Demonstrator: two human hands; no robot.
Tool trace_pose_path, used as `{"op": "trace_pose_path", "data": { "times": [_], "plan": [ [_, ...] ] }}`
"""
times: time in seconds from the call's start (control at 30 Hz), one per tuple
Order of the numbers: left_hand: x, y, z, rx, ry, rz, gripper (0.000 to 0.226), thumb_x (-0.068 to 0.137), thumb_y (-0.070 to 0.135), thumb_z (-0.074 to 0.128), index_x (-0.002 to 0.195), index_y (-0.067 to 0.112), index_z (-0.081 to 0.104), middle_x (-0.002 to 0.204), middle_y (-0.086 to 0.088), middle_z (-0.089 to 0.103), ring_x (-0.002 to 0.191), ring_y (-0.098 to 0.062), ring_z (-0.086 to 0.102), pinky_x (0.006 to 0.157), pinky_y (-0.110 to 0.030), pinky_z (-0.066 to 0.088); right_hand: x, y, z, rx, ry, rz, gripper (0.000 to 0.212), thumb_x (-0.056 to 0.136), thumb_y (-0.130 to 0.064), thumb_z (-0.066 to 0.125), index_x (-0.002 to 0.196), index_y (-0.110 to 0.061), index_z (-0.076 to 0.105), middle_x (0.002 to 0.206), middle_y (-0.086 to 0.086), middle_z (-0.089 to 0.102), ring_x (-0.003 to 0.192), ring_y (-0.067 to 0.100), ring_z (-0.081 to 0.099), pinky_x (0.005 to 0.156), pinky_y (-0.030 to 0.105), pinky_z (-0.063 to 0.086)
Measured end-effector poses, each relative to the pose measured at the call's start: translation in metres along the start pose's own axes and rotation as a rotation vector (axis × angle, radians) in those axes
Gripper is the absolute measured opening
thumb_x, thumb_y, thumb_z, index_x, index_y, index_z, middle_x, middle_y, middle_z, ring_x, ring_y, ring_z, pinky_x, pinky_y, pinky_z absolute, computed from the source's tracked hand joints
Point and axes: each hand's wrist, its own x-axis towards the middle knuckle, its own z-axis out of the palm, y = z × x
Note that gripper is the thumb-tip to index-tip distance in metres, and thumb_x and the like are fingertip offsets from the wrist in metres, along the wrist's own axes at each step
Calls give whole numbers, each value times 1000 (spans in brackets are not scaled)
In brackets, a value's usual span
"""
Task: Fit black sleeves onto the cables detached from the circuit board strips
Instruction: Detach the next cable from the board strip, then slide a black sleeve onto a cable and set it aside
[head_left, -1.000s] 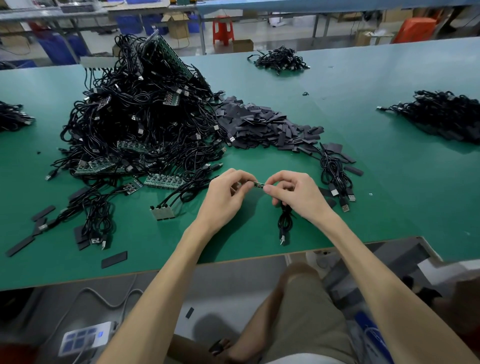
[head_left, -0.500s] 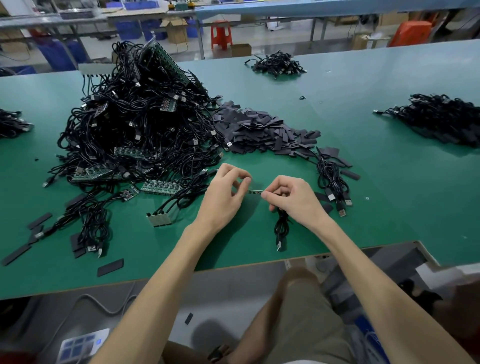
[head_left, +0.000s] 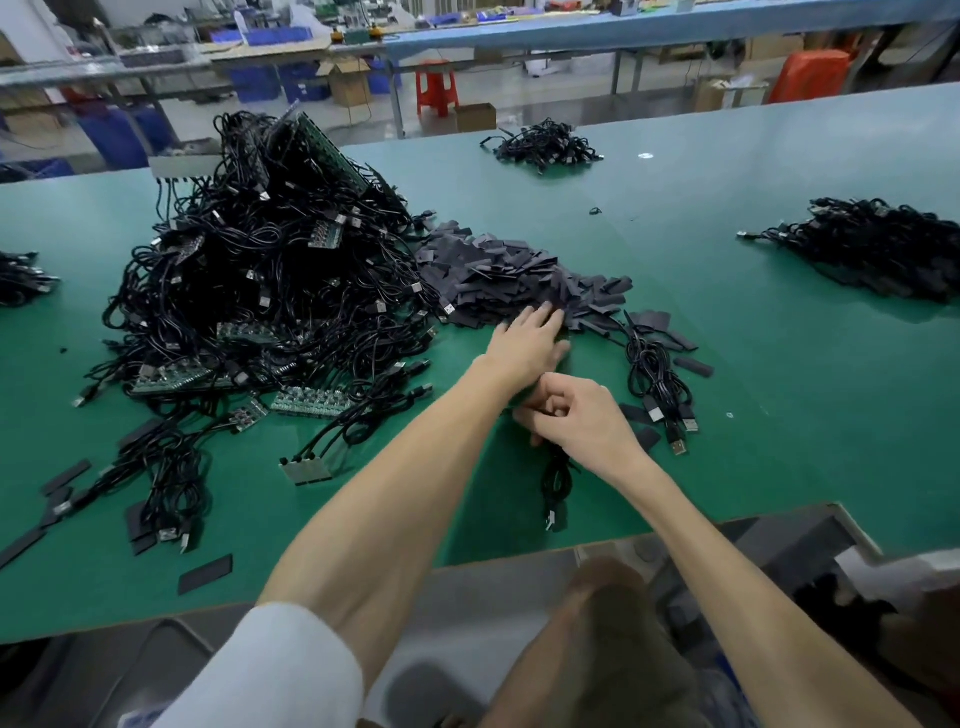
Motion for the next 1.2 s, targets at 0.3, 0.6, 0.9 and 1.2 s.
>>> {"op": "trace_pose_path", "data": {
  "times": [0.3,0.6,0.9,1.2],
  "plan": [
    [-33,-18,3,-3,296,61,39,103,26,50,140,16,57,133,-9,60,126,-29,52,102,-40,38,-1,-4,0,33,-22,18,14,84,-31,74,75,-24,65,60,-5,72,50,2,52,61,30,40],
    [-60,-29,-4,-54,343,25,24,98,18,63,120,11,69,117,-8,64,114,-29,57,96,-42,44,-3,-7,-1,52,-20,11,14,84,-28,77,74,-23,68,60,-2,71,51,3,56,61,27,39],
    [-73,-29,-4,-77,386,-101,28,91,-2,48,116,1,61,105,-16,61,93,-39,60,79,-50,51,-3,-7,-2,95,-20,28,12,85,-27,76,76,-22,69,60,0,71,52,9,53,60,29,41],
    [-112,-47,5,-992,574,-139,22,94,0,61,110,9,74,97,-6,74,87,-26,72,78,-41,62,-3,-9,-5,218,74,29,16,93,-21,74,84,-10,66,63,5,72,50,8,56,56,15,45]
  ]
}}
